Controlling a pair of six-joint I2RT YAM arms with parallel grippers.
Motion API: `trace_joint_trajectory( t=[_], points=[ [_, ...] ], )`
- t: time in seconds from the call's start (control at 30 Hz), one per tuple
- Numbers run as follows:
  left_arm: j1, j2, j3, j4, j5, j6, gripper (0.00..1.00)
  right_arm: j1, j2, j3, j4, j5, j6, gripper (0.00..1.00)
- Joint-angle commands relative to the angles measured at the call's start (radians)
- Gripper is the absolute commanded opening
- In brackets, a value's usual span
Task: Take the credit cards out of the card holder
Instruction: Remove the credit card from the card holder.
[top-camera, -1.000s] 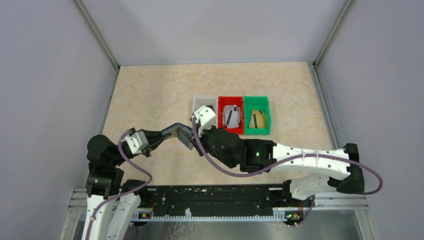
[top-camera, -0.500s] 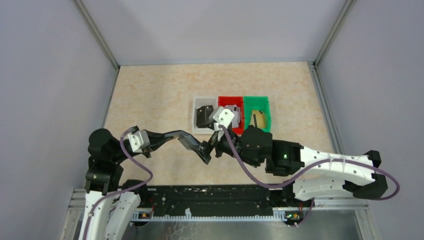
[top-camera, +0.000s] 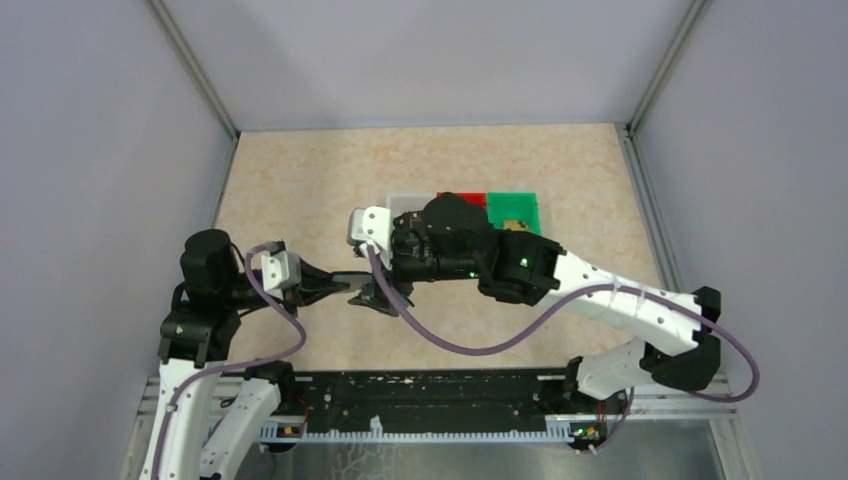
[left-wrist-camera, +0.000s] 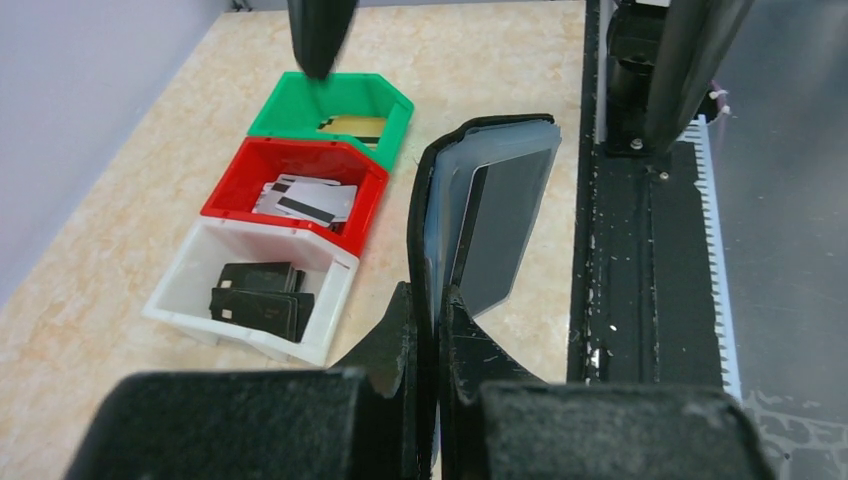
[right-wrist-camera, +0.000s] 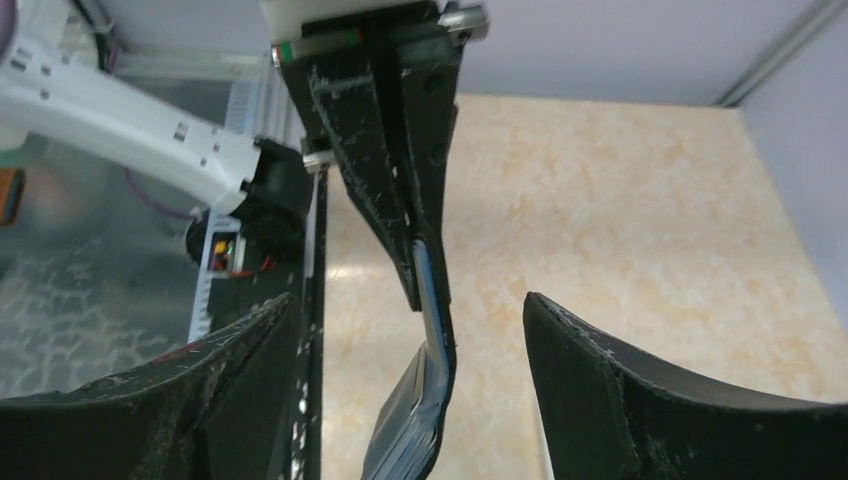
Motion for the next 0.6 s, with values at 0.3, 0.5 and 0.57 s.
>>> trace_joint_trajectory(
  t=[0.3, 0.5, 0.57],
  points=[
    [-0.001, 0.027, 0.079, -0.146, 0.124, 0.079, 0.00, -0.107, 0.137, 0.138, -0.141, -0.336, -0.021, 0.37],
    [-0.001, 0.034, 0.098, -0.151, 0.134, 0.061, 0.00, -0.110, 0.171, 0.152, -0.148, -0.352, 0.007, 0.11],
    [-0.001, 0.040, 0.105, -0.148, 0.134, 0.052, 0.00, -0.110, 0.183, 0.159, -0.159, -0.357, 0.010, 0.11]
  ],
)
